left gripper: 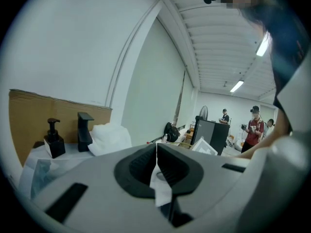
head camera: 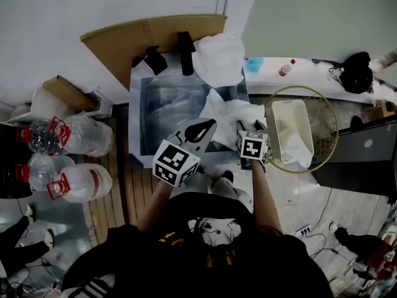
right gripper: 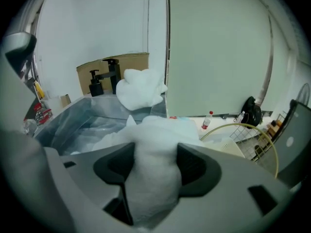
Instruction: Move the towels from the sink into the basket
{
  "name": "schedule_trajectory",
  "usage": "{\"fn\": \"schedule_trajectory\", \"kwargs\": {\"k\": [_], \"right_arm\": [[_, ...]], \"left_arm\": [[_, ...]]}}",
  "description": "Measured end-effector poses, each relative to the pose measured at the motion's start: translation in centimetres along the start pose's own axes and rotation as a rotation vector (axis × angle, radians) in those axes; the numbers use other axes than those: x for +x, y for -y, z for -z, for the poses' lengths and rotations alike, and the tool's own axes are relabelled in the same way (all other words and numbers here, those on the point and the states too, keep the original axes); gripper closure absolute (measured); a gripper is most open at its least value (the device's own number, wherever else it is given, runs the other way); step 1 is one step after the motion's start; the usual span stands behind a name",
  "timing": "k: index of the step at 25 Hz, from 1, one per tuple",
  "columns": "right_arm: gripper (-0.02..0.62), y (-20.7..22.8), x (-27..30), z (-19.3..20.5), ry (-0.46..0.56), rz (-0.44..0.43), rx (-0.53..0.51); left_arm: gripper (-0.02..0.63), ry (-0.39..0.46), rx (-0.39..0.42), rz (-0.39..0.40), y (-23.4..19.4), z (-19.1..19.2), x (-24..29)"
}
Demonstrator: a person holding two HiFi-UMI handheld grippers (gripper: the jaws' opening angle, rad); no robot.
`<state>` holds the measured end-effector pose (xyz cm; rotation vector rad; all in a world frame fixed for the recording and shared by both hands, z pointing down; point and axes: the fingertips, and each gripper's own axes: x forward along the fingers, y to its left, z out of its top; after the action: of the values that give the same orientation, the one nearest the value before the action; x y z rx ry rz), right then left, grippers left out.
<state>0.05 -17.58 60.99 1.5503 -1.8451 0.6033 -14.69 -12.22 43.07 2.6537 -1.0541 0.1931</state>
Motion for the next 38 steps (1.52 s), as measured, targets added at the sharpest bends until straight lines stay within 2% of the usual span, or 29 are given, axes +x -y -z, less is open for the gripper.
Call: {"fn": "schedule_trajectory", "kwargs": {"k": [1, 3, 4, 7, 11, 17, 22, 28, 38], "right_arm": [[0.341, -0.2, -0.3, -0.1, 0.012, 0.007, -0.010], [0.461, -0.7, -1.1, -0.3, 0.037, 0.028, -0.036], [0.493, -1.0, -1.3, -0.3, 0.046, 0.035, -0.050], [0.515, -1.6, -2.1, -0.5, 0.061, 0.014, -0.028], [0.534, -1.9, -4.0, -2.4, 0.129, -0.064, 0.083], [0.537, -0.9, -8.9, -8.1, 0.311, -0.071, 0.077], [0.537, 1.7, -13.1, -11.9, 0.441, -0.050, 0.054], [0.537, 7.1, -16.0, -13.3, 0.507, 0.005, -0.001], [0.537, 18.9, -22.0, -17.1, 0.655, 0.071, -0.062]], "left_arm": [[0.598, 0.003, -0.001, 0.004, 0.0, -0.1, 0.0], [0.598, 0.009, -0.002, 0.012, 0.1, -0.2, 0.0], [0.598, 0.010, -0.002, 0.016, 0.2, -0.2, 0.0], [0.598, 0.012, -0.001, 0.026, 0.4, -0.3, -0.1], [0.598, 0.016, 0.006, 0.036, 0.5, -0.4, 0.0], [0.598, 0.015, 0.034, 0.054, 1.2, -1.2, 1.1], [0.598, 0.023, 0.073, 0.103, 3.5, -2.7, 3.3], [0.598, 0.043, 0.121, 0.156, 7.1, -4.8, 7.5], [0.598, 0.098, 0.141, 0.223, 14.2, -8.7, 16.7]]}}
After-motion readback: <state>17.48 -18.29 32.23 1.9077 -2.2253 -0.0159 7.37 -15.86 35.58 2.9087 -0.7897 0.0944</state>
